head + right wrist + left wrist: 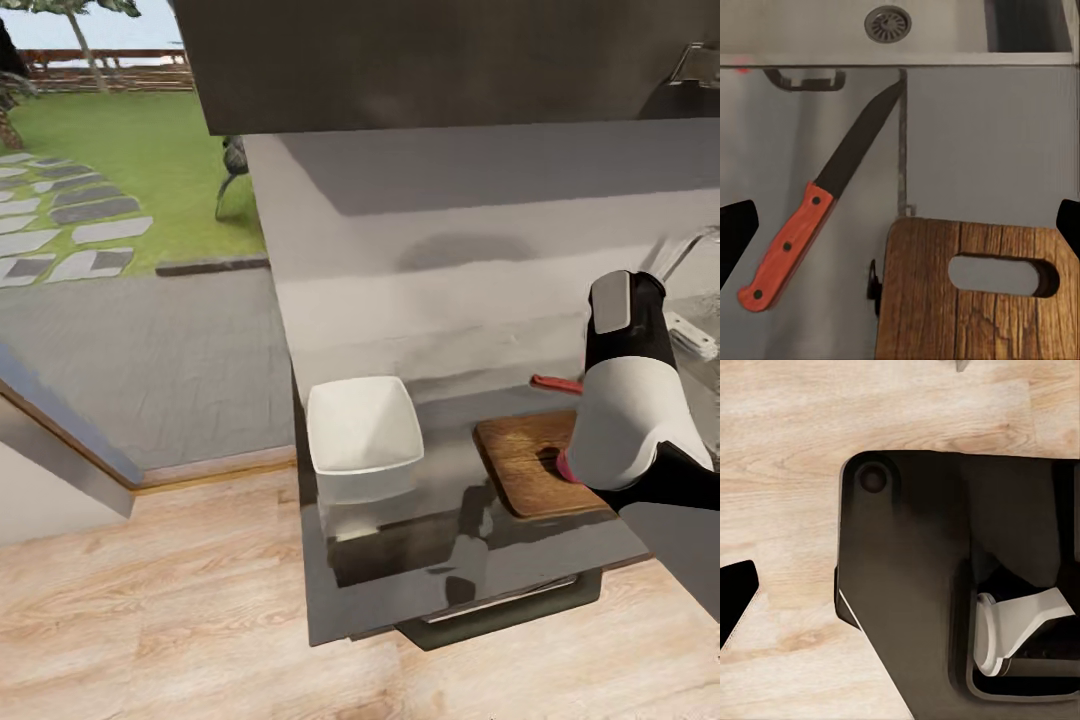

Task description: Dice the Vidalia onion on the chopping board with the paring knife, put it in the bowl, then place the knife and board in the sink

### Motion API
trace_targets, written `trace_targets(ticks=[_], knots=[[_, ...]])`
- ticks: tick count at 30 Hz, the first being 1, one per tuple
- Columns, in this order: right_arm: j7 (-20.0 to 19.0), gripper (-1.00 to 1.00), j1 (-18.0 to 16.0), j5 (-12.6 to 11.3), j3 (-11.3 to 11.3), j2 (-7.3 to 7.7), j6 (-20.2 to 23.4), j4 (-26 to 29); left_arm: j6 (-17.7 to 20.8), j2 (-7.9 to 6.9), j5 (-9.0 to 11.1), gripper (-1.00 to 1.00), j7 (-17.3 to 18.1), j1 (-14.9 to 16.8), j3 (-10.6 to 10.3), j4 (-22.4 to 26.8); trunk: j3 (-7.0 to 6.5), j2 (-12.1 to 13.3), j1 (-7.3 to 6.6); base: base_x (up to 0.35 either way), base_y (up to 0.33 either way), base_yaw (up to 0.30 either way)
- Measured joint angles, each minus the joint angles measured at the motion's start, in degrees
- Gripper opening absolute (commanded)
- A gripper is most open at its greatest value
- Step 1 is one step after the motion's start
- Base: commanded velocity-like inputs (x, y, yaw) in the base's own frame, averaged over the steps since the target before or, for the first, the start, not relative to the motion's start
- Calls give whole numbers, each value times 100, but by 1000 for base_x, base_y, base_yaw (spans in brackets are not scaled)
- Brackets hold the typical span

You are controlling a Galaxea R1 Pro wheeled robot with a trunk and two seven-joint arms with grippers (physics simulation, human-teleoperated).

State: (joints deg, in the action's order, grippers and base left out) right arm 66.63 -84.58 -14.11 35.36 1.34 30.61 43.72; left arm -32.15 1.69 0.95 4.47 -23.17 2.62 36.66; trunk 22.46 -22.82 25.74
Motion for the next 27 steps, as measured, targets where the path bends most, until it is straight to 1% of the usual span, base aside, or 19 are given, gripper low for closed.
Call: trace_targets(ticks=[9, 10, 11, 14, 16, 17, 19, 20, 21, 26, 27], knots=[[-15, 100, 0, -5, -3, -93, 7, -21, 0, 0, 0, 100, -2, 0, 0, -1, 0, 0, 1, 10, 8, -211], [-19, 100, 0, -4, -1, -122, 7, -26, 0, 0, 0, 100, -2, 0, 0, -1, 0, 0, 1, 0, 0, -183], [-15, 100, 1, -19, -17, -199, 4, -36, 0, 0, 0, 100, -1, 0, 0, -1, 0, 0, 1, 0, 0, -179], [-17, 100, 1, -16, -21, -250, 13, -37, 0, 0, 0, 100, -1, 0, 0, -1, 0, 0, 1, 0, 0, -181], [-50, 100, 0, -21, -28, -322, 37, -42, 0, 0, 0, 100, -2, 0, 0, -1, 0, 0, 1, 0, 0, -99], [-211, 100, 0, -22, -34, -379, 60, -55, 0, 0, 2, 100, 0, 0, 0, -1, 0, 0, 1, 0, 0, -37], [-447, 100, 0, -13, -37, -424, 122, -65, 0, 0, 1, 100, -1, -2, 0, -1, 0, 0, 1, 0, 0, -22], [-682, 100, 0, -8, -37, -474, 248, -70, 0, 0, 1, 100, -1, -1, 0, -1, 0, 0, 1, 0, 0, -10], [-815, 100, 0, -1, -38, -506, 354, -72, 0, 0, 1, 100, -1, -1, 0, -1, 0, 0, 1, 0, 0, -8], [-1067, 100, 0, 6, -39, -608, 573, -77, 0, 0, 0, 100, 2, -1, 0, -1, 0, 0, 1, 0, 0, -3], [-1155, 100, 0, 5, -39, -674, 607, -78, 0, 0, 1, 100, 0, 0, 0, -1, 0, 0, 1, 0, 0, 0]])
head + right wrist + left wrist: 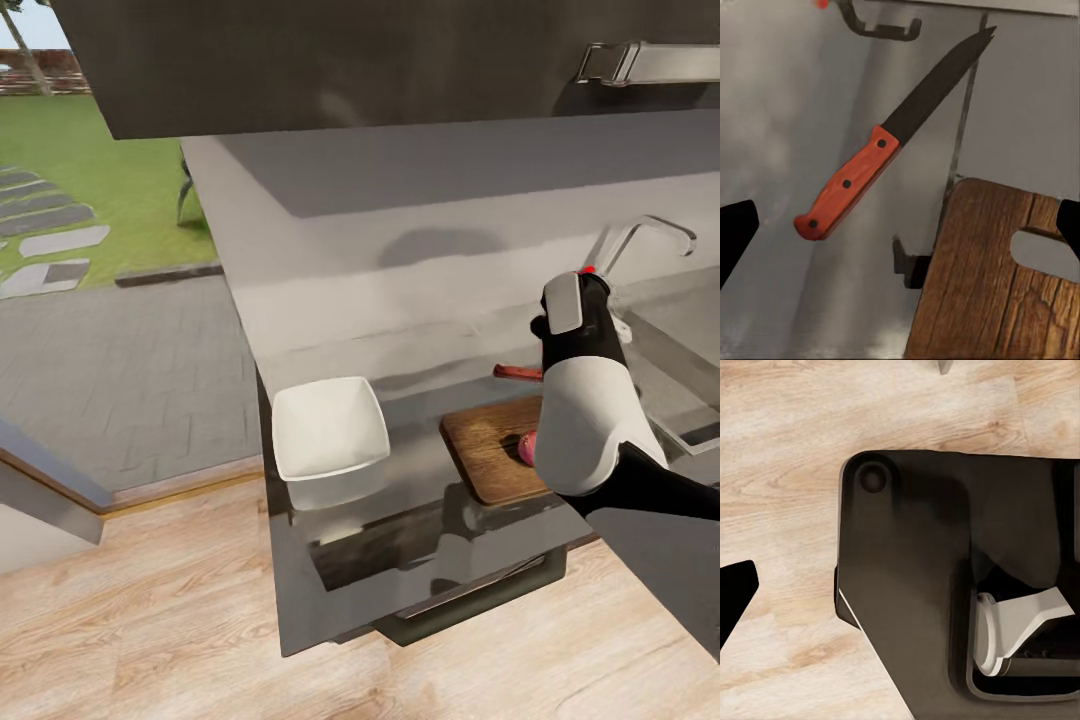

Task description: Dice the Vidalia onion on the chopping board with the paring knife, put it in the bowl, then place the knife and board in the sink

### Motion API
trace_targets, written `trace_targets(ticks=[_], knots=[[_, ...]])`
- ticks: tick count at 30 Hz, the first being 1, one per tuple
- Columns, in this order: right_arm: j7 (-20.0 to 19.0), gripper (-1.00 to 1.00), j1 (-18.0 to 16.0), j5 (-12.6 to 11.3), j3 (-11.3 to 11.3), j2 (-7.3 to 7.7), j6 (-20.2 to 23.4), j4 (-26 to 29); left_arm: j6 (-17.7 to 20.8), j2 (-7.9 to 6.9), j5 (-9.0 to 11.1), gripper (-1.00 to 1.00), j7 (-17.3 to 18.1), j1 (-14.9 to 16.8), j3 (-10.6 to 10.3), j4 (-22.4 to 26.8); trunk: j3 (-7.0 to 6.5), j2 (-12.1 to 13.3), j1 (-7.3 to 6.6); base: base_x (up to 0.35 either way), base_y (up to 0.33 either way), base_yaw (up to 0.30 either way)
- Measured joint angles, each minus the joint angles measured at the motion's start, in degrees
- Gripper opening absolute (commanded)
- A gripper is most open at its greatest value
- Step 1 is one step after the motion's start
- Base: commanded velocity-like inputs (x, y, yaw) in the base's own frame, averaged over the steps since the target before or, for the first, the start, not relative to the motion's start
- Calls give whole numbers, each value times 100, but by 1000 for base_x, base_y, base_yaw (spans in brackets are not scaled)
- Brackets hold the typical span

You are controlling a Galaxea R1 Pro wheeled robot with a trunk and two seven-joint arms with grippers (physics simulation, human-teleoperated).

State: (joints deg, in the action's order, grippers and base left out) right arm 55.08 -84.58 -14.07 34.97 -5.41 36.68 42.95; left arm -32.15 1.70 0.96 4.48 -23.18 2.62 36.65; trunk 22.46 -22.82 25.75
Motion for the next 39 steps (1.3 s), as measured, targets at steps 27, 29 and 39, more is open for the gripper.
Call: trace_targets(ticks=[27, 29, 39], knots=[[-295, 100, 0, 12, -13, -316, 150, -6, 7, 0, -1, 100, -2, -2, 0, -26, 53, 0, 0, 0, 0, 0], [-297, 100, 0, 12, -15, -323, 152, -6, 5, 0, -1, 100, -2, -1, 0, -26, 70, 0, 0, 0, 0, 0], [-299, 100, 0, 11, -20, -343, 157, -6, 0, 0, -1, 100, -2, -1, 0, -26, 162, 0, -1, 63, 37, 0]])
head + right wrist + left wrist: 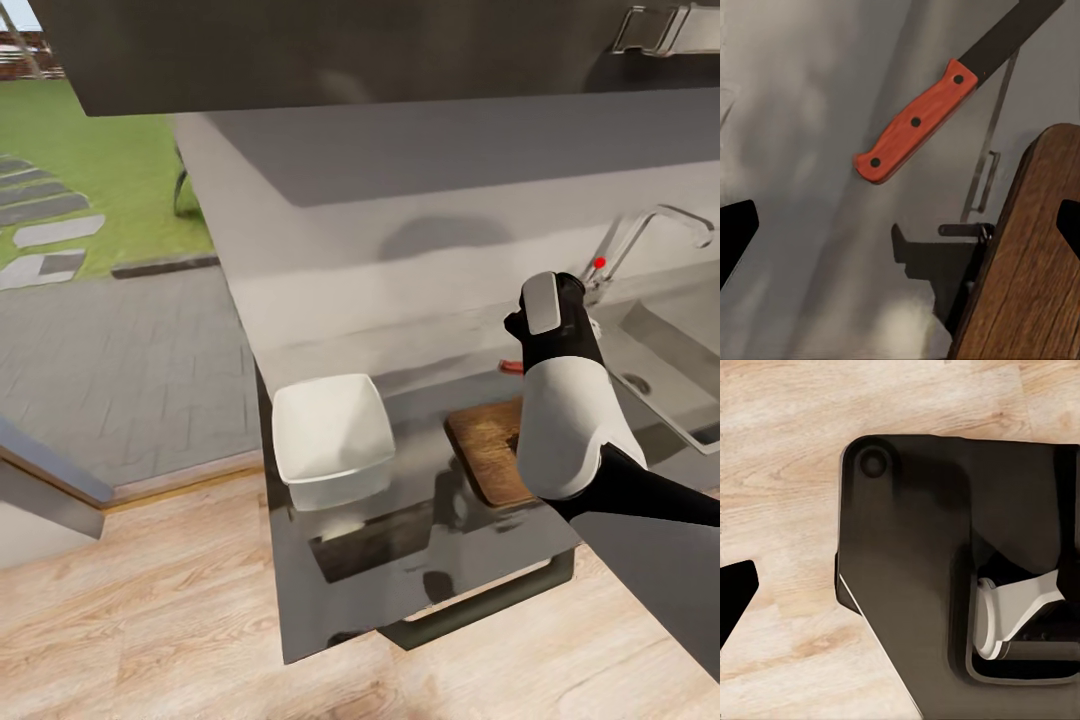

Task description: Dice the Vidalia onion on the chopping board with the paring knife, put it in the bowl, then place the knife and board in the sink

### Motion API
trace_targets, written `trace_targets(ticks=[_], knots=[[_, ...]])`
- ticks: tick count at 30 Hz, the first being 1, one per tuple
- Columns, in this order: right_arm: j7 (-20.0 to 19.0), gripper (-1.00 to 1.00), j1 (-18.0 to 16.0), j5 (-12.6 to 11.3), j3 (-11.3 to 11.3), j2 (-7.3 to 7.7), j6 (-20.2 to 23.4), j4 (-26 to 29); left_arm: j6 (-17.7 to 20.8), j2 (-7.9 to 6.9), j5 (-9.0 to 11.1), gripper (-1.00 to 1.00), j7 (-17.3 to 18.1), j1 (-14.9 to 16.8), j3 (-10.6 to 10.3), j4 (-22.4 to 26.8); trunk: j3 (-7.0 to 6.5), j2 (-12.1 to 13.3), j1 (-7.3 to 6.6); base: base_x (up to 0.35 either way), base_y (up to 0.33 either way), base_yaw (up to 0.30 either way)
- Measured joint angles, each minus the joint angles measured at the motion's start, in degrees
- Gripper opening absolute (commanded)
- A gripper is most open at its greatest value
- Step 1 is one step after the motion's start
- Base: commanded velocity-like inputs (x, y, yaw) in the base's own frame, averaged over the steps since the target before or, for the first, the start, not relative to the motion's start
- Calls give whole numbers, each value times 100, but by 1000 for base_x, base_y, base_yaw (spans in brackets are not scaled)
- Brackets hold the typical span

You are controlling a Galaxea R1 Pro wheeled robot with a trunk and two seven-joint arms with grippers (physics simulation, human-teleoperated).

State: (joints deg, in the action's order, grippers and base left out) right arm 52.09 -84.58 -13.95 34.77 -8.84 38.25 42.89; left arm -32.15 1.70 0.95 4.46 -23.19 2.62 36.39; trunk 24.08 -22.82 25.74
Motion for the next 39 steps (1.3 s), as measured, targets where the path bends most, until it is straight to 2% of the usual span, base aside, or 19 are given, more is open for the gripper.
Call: trace_targets(ticks=[10, 22, 32, 39], knots=[[0, 100, 0, 1, -7, -1, 2, 2, 0, 0, 0, 100, 0, 0, 0, -1, 92, 0, 0, 40, 12, 0], [0, 100, 0, 1, -7, -1, 1, 14, 0, 0, 0, 100, 2, 1, 0, -1, 203, 0, 0, 230, 0, 0], [36, 100, -1, 43, 15, 26, -30, 59, 0, 0, 0, 100, 0, 1, 0, -1, 270, 0, 1, 27, 0, 0], [343, 100, -1, 50, 19, 56, -68, 61, 0, 0, 0, 100, 0, 1, 0, -1, 272, 0, 1, 0, 0, 0]])
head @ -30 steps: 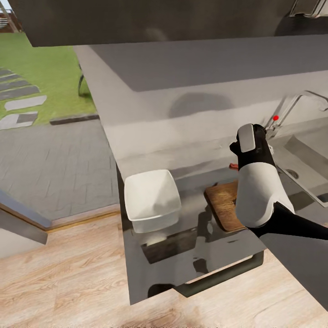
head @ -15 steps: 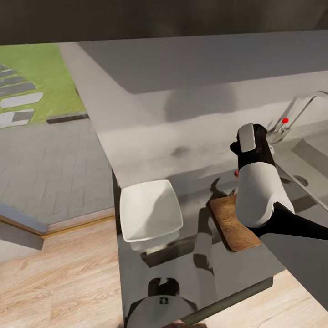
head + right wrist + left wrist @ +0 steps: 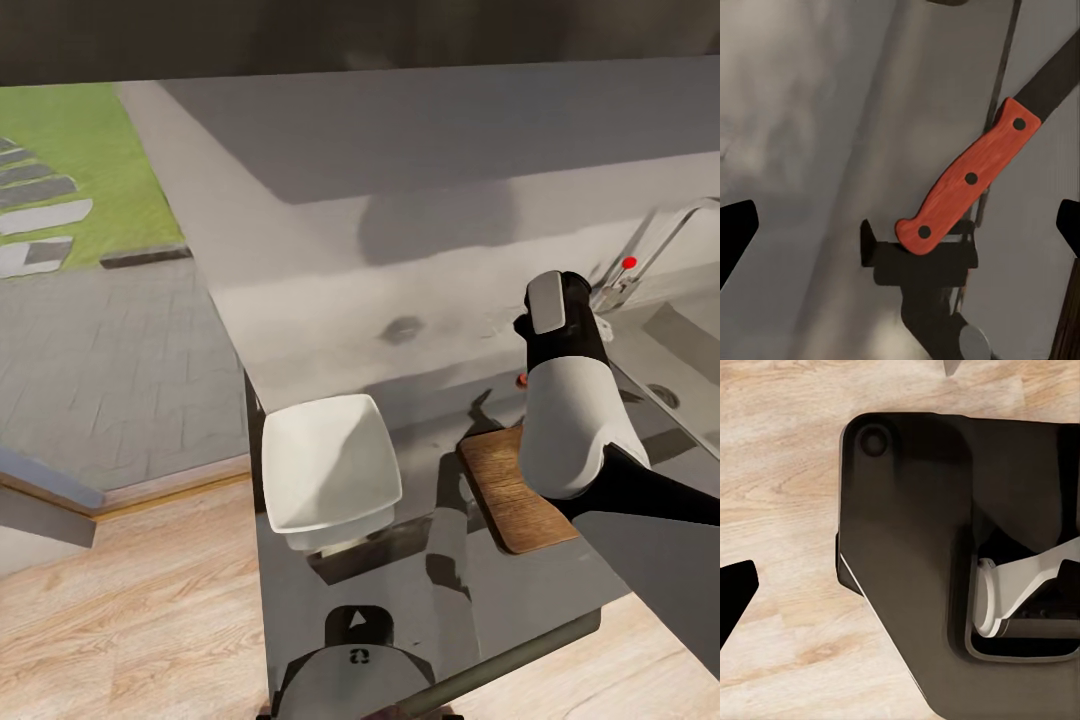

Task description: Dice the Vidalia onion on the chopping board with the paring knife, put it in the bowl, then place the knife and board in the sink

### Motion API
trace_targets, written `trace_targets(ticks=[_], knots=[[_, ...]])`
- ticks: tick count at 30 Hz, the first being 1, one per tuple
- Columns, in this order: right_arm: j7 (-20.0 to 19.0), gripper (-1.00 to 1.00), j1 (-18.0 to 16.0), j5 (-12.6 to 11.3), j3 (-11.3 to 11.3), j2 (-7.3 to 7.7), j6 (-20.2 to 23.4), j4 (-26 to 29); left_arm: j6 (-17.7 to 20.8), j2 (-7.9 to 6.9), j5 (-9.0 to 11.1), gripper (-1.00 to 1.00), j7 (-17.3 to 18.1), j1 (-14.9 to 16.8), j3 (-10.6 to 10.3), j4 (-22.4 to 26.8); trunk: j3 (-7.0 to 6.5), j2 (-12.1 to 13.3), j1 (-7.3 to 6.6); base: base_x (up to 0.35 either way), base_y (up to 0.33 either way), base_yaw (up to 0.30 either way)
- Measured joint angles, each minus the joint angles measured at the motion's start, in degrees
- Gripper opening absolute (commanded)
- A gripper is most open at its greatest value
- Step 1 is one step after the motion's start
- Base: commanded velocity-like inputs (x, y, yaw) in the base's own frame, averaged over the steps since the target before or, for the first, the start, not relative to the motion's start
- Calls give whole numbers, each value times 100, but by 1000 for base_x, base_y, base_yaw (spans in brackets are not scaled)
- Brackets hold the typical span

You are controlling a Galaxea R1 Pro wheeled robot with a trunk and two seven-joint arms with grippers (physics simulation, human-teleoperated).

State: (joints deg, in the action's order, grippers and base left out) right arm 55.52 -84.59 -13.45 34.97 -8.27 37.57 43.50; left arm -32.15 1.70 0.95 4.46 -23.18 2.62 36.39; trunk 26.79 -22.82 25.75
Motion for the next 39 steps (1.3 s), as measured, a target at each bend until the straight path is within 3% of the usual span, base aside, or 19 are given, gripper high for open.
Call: trace_targets(ticks=[39], knots=[[57, 100, 0, 3, 0, -13, -4, 22, 0, 0, 0, 100, 0, -3, 0, 0, 0, 0, 0, 28, 0, 0]])
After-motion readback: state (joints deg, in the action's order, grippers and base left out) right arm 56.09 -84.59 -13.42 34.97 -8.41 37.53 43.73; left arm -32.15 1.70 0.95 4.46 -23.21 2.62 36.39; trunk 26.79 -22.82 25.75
